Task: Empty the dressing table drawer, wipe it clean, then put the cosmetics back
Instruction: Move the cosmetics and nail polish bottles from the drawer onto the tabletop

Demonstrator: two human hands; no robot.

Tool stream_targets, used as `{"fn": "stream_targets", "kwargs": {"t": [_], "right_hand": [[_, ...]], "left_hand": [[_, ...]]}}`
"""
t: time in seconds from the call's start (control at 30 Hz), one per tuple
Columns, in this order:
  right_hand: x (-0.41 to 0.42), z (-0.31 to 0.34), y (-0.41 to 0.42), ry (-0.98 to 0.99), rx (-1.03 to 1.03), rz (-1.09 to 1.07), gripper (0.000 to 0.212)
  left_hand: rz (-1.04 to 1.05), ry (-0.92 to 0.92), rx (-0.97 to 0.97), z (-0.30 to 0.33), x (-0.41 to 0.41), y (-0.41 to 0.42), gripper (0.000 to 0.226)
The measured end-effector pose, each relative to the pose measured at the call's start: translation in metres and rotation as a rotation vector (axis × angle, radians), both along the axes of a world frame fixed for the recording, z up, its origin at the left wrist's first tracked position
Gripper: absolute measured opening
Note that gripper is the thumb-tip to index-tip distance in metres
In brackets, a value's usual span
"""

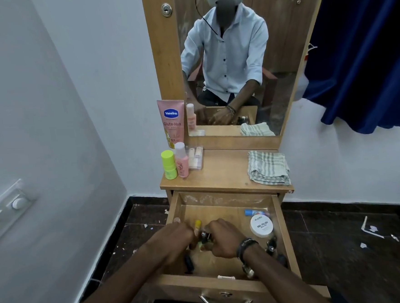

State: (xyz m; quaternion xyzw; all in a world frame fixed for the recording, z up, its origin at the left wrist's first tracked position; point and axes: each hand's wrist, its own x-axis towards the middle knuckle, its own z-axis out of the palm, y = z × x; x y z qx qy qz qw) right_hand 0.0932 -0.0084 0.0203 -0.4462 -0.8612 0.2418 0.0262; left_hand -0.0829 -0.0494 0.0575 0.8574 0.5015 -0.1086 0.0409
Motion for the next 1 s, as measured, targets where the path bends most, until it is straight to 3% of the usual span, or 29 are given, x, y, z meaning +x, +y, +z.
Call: {"fn": "stream_targets", "kwargs": {"t": [0.23, 0.43, 0.6, 0.73, 0.83, 0.9, 1.0], "right_hand": [[0.037, 0.027, 0.016, 0.137, -0.026, -0.139, 0.005], [0.054, 0.057, 0.03, 0.258, 0.0, -0.236, 0.009], [0.062, 0.068, 0.041, 0.409, -0.001, -0.32, 0.018], [0.065, 0.082, 0.056, 0.536, 0.071, -0.428, 0.031], [0.064, 0.092, 0.072, 0.659, 0.126, -0.543, 0.029], [0.061, 0.096, 0.084, 0.689, 0.178, -0.58, 0.024], [0.054, 0.096, 0.097, 0.676, 0.21, -0.598, 0.022]], "left_hand": [[-0.091, 0.26, -0.084, -0.018, 0.016, 0.009, 0.026], [-0.111, 0.21, -0.123, -0.021, 0.014, 0.006, 0.038], [0.003, -0.176, -0.168, 0.001, 0.012, 0.014, 0.016], [0.143, -0.74, -0.143, 0.037, 0.018, 0.028, 0.018], [0.244, -1.043, -0.008, 0.059, 0.029, 0.052, 0.021], [0.314, -1.168, 0.1, 0.061, 0.041, 0.073, 0.021], [0.457, -1.141, 0.206, 0.058, 0.058, 0.103, 0.025]]}}
